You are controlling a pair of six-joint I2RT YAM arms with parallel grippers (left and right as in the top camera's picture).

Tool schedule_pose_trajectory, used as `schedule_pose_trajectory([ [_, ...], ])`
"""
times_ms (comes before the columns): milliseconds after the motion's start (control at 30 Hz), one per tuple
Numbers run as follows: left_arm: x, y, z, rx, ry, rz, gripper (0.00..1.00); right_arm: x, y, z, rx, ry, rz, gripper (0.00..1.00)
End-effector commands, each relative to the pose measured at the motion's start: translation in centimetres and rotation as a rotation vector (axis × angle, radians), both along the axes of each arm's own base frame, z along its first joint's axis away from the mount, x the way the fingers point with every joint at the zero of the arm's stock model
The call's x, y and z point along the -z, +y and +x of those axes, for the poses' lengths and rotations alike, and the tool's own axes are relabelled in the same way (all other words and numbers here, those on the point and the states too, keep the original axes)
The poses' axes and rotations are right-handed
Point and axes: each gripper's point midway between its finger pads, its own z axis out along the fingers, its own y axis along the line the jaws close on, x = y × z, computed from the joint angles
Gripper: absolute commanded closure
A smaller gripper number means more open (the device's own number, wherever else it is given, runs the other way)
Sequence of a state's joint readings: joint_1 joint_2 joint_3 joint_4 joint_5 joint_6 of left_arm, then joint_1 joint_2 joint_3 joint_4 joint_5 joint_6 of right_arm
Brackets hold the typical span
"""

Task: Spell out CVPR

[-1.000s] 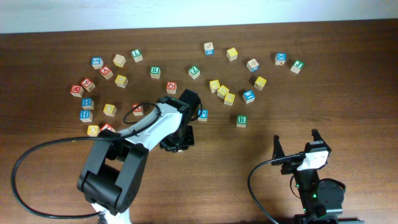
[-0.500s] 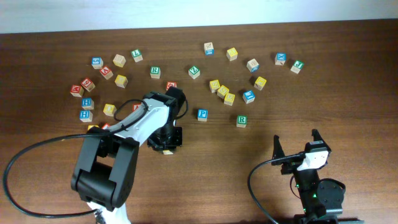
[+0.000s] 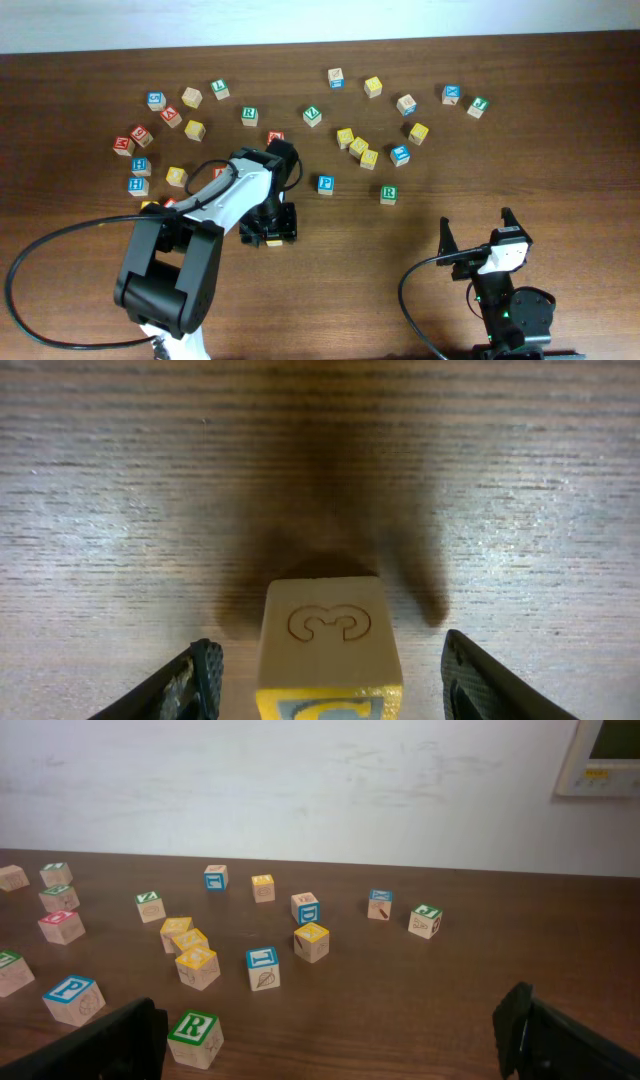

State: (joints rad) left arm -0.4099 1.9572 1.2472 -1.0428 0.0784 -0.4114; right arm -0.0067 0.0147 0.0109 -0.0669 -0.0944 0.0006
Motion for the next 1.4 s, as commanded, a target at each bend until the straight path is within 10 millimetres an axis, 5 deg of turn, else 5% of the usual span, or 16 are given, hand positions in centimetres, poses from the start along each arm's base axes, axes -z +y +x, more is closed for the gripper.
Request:
schedule_pose_trajectory([
  [0,-0.8,-0.3,0.6,-0.002,0.004,0.001,0.36,0.2,0.0,0.0,0.001,0.003,0.007,0.02],
  [133,-4.9,-0.7,4.5,-0.011,-0.094,0.002,0.32,0.2,0.0,0.0,0.001,0.003,0.007,0.02],
  [233,-8.1,-1.0,10.8,0.019,-0.317,-0.031,0.28,0.2,0.0,0.0,0.001,0.003,0.007,0.02],
  [300,-8.6,-0.5,14.6,0.069,-0.466,-0.014,0.28,0.2,0.0,0.0,0.001,0.003,0.007,0.02],
  [400,-7.3,-1.3,17.3,0.189,-0.538,-0.025,0.29,0.2,0.0,0.0,0.001,0.003,0.007,0.02],
  [700,-0.2,-1.2,17.1,0.294,-0.418,0.005,0.25,0.2,0.0,0.0,0.001,0.003,0.007,0.02],
  [933,0.2,-0.8,16.1,0.297,-0.370,0.014,0.65,0.2,0.0,0.0,0.001,0.003,0.007,0.02],
  [1167,0.3,-0.5,15.2,0.299,-0.333,0.020,0.58,0.2,0.0,0.0,0.001,0.003,0.007,0.02],
  [1233,0.4,-0.6,15.1,0.295,-0.328,0.014,0.72,0.2,0.0,0.0,0.001,0.003,0.007,0.02],
  [1367,0.3,-0.6,14.9,0.295,-0.322,0.015,0.75,0.2,0.0,0.0,0.001,0.003,0.007,0.02],
])
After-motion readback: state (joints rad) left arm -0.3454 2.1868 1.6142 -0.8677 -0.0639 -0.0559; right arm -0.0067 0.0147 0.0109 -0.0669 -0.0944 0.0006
